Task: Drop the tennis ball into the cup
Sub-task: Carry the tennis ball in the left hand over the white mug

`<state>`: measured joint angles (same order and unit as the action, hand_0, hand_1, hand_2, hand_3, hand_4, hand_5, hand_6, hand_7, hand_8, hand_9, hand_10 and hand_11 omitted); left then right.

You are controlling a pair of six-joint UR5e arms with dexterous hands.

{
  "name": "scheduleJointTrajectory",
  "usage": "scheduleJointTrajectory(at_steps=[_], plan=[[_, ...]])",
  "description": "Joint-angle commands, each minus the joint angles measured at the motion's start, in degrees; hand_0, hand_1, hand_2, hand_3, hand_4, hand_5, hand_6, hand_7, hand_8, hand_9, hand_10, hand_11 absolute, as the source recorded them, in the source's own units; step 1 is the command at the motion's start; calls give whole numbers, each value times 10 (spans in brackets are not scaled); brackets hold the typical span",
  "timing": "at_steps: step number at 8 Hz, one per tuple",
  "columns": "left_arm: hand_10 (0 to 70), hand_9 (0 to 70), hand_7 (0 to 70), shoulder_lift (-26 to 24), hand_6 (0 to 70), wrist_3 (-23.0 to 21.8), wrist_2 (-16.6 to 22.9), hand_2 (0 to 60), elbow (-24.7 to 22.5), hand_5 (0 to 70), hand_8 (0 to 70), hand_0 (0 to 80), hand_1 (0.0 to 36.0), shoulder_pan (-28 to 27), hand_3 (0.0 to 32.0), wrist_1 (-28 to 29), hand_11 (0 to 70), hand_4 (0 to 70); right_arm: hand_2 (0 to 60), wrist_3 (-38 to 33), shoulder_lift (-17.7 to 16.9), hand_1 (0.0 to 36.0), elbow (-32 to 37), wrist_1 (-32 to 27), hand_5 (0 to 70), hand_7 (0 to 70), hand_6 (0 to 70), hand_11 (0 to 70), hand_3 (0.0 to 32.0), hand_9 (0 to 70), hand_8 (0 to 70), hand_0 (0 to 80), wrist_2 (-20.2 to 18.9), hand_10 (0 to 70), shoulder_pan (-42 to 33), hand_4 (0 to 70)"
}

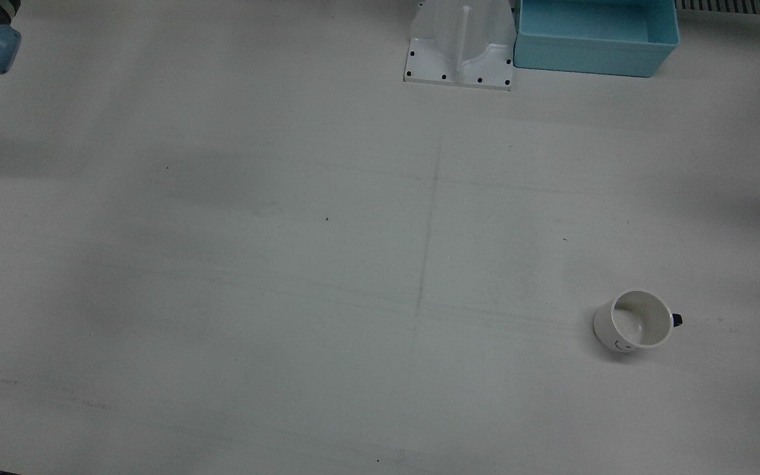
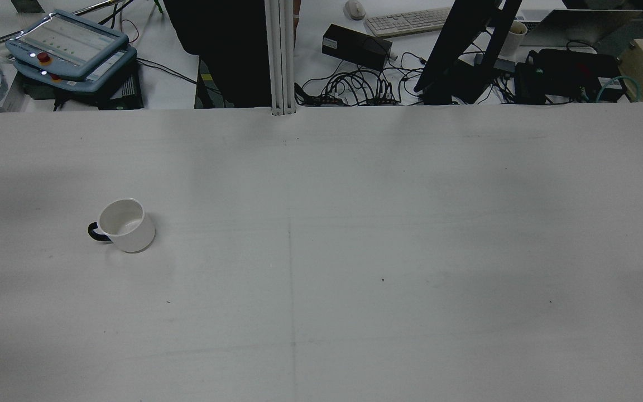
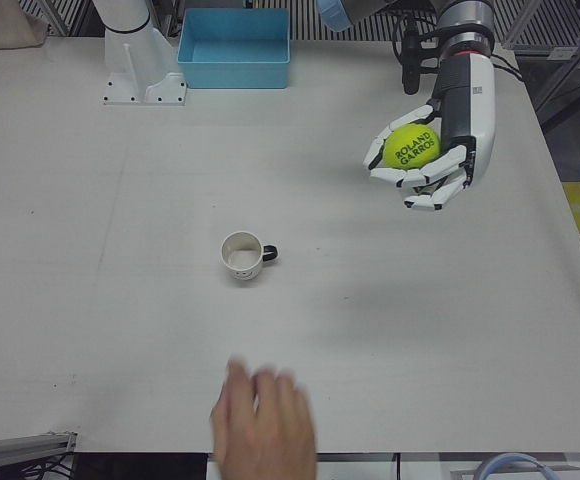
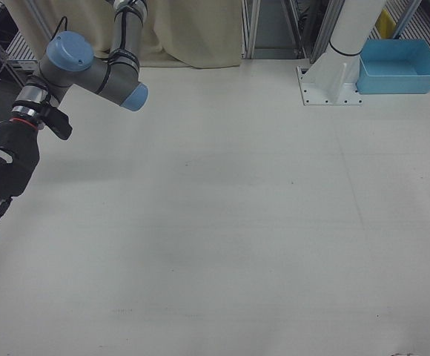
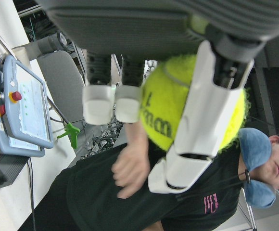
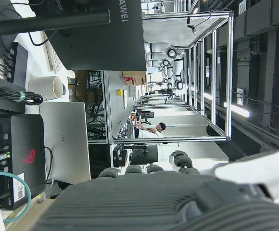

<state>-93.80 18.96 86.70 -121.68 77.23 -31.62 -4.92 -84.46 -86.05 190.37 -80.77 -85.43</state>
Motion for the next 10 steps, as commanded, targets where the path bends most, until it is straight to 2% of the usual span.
scheduleJointTrajectory(at_steps=[1,2,4,5,10], plan=[[700,700,700,-83,383,-5,-7,600,0,249,698,800,360,-105,0,-55,700,599,0,0,0,0,0,0,0,0,0,0,0,0,0,0,0,0,0,0],[700,700,700,-114,377,-3,-9,600,5,247,683,800,360,-163,0,-78,700,584,0,0,0,0,0,0,0,0,0,0,0,0,0,0,0,0,0,0],[700,700,700,-119,367,-4,-79,600,14,246,665,800,360,-269,0,-79,700,558,0,0,0,0,0,0,0,0,0,0,0,0,0,0,0,0,0,0],[700,700,700,-122,362,-4,-86,600,28,246,658,800,360,-291,0,-72,700,543,0,0,0,0,0,0,0,0,0,0,0,0,0,0,0,0,0,0],[700,700,700,-114,353,-5,-87,600,62,245,645,800,360,-294,0,-39,700,520,0,0,0,0,0,0,0,0,0,0,0,0,0,0,0,0,0,0]])
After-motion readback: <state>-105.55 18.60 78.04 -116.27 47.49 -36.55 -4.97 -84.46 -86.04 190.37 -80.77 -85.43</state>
